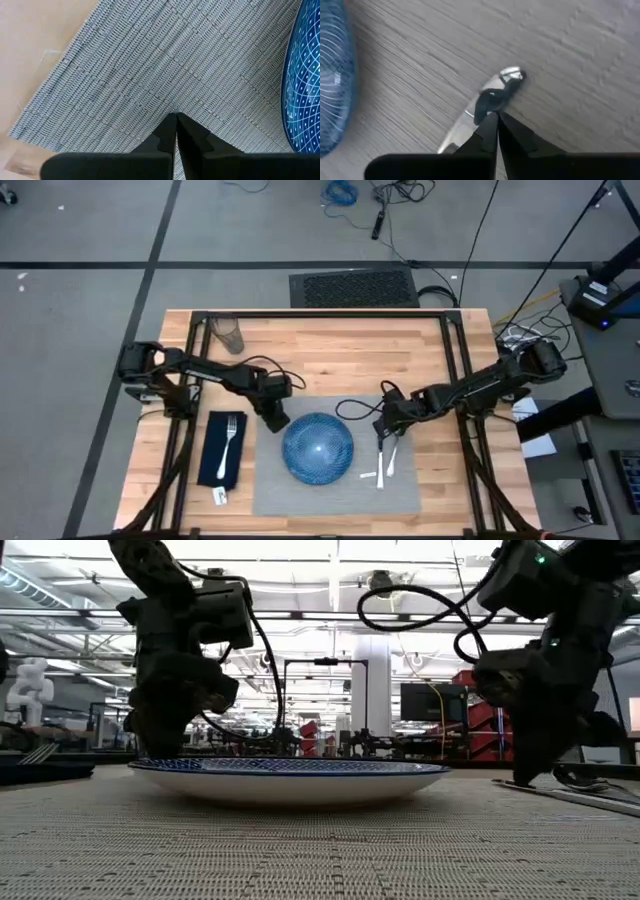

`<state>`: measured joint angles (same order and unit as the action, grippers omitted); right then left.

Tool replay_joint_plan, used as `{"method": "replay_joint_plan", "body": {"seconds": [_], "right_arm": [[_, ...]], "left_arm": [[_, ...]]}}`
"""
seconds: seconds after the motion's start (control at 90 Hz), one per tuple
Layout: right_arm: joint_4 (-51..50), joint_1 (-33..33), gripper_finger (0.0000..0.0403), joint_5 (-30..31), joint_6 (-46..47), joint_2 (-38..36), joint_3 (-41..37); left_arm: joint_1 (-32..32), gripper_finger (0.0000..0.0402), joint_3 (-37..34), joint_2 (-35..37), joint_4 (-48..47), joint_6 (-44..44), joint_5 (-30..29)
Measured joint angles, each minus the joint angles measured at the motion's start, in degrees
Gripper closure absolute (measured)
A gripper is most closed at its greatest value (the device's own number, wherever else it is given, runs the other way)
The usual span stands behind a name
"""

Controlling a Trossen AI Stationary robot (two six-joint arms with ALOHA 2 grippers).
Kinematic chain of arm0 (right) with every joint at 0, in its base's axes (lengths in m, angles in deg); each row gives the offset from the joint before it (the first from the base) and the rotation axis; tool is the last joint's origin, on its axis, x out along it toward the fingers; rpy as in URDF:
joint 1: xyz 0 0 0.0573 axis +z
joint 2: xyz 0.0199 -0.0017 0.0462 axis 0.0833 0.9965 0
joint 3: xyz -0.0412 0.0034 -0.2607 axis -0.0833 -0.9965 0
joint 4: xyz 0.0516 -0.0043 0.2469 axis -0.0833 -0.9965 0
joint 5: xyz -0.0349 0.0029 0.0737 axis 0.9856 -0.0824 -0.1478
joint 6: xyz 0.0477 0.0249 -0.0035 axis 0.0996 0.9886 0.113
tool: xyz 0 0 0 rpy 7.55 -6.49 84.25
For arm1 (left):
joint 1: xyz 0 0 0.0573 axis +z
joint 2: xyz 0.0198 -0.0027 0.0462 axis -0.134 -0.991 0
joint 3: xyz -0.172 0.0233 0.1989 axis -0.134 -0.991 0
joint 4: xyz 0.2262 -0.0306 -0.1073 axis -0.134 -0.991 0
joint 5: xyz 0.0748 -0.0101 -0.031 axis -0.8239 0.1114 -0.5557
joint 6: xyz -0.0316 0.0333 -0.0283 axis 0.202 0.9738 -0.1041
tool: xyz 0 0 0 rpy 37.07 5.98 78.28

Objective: Set table place
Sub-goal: Adjust the table place

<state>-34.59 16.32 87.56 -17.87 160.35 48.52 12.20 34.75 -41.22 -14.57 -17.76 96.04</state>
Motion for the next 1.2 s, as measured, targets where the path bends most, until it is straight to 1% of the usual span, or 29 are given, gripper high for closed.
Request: {"method": "replay_joint_plan", "body": {"seconds": [0.167,0.267,0.411,0.544,0.644,0.789,0.933,1.2], "right_arm": [[0.30,-0.36,0.0403,0.02,-0.87,-0.14,0.00],[-3.56,0.19,0.0403,0.51,0.31,-2.18,0.00],[-8.95,2.01,0.0403,3.03,1.96,-8.06,0.02],[-16.48,3.72,0.0403,4.15,5.24,-11.23,0.02],[-20.40,5.61,0.0403,4.57,8.09,-11.54,0.02],[-21.34,7.46,0.0403,5.36,10.62,-11.45,0.02],[-24.35,8.49,0.0403,6.36,13.48,-11.43,0.02],[-24.34,9.21,0.0403,4.54,13.54,-10.79,0.02]], "left_arm": [[-0.01,0.0401,0.00,0.01,-0.02,0.00,0.00],[0.00,0.0401,0.00,0.00,-0.02,-0.02,-0.01],[-0.01,0.0401,0.02,0.00,-0.02,-0.02,-0.02],[0.00,0.0401,0.02,0.00,-0.02,0.04,-0.02],[0.00,0.0402,0.02,0.00,-0.02,0.04,-0.02],[0.00,0.0402,0.02,0.00,-0.02,0.07,-0.02],[0.00,0.0402,0.02,0.00,0.00,0.09,-0.02],[0.00,0.0402,0.02,0.00,0.01,0.13,-0.02]]}}
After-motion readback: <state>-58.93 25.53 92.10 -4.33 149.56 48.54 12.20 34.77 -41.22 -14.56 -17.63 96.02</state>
